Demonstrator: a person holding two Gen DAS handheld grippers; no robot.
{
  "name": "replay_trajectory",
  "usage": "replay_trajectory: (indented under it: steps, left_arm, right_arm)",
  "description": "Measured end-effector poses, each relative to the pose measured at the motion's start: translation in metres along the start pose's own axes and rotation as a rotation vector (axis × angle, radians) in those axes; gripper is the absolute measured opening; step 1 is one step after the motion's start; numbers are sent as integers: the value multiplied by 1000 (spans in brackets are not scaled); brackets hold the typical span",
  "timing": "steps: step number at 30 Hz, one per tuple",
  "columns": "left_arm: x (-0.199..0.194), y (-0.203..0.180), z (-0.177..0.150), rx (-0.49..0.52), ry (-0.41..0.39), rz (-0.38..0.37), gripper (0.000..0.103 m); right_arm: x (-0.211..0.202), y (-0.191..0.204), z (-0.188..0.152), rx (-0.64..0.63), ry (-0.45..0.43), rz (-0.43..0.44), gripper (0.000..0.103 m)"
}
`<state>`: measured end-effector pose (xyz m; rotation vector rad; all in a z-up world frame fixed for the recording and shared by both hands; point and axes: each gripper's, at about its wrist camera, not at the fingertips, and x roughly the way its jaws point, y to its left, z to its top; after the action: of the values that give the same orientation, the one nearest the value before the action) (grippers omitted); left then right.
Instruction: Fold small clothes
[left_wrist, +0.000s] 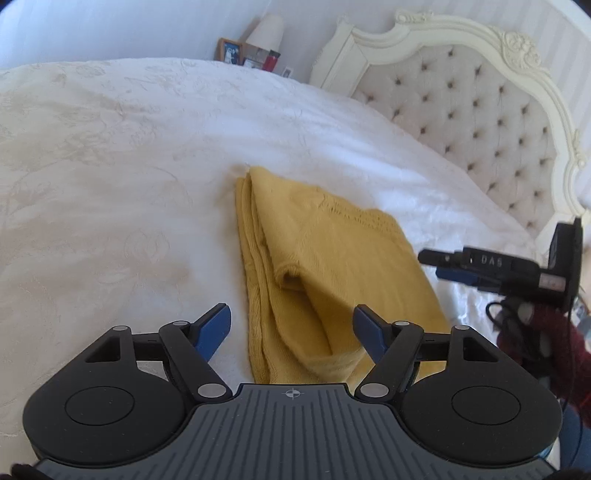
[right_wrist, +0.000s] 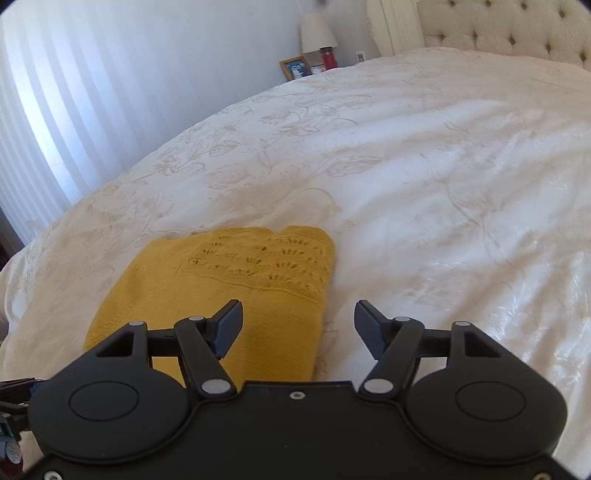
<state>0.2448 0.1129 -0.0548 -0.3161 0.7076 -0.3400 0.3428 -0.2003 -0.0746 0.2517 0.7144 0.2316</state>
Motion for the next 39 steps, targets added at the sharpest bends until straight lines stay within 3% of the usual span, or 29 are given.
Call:
replay_trajectory:
  steps: [4,8,10,13,15,16,18,21,26,37,39]
  left_arm:
    - [-17,-7,5,5,-96,30,72]
    - [-2,-25,5,32,-20,27,72]
    - [12,-35,2,56,21,63,72]
    - [28,-40,-7,124,57,148,72]
    - [35,-30,-11,109,70,269,72]
    - [34,-19,-12,76,76,296,72]
    - [26,3,-12,-5,74,247,72]
    - [19,4,-6,-13,93,209,72]
    - [30,3,-5,-104,173,-46,72]
    - [76,2,2,-174,238,-194,73]
    - [83,3,5,-187,248,-218,73]
  right_arm:
    - [-5,-23,-5,68,-8,4,70]
    - [0,-30,-9,88,4,32,70]
    - [3,-30,-10,90,4,45,70]
    - [5,-30,-13,103,8,67,70]
    - [5,-29,-13,99,10,78,70]
    - [4,-29,-13,93,11,84,70]
    - [3,-29,-12,78,15,95,70]
    - [2,-33,-10,65,25,126,70]
    - [9,-41,-8,96,39,190,71]
    - [67,-49,-3,281,134,461,75]
    - [75,-44,-2,272,138,469,75]
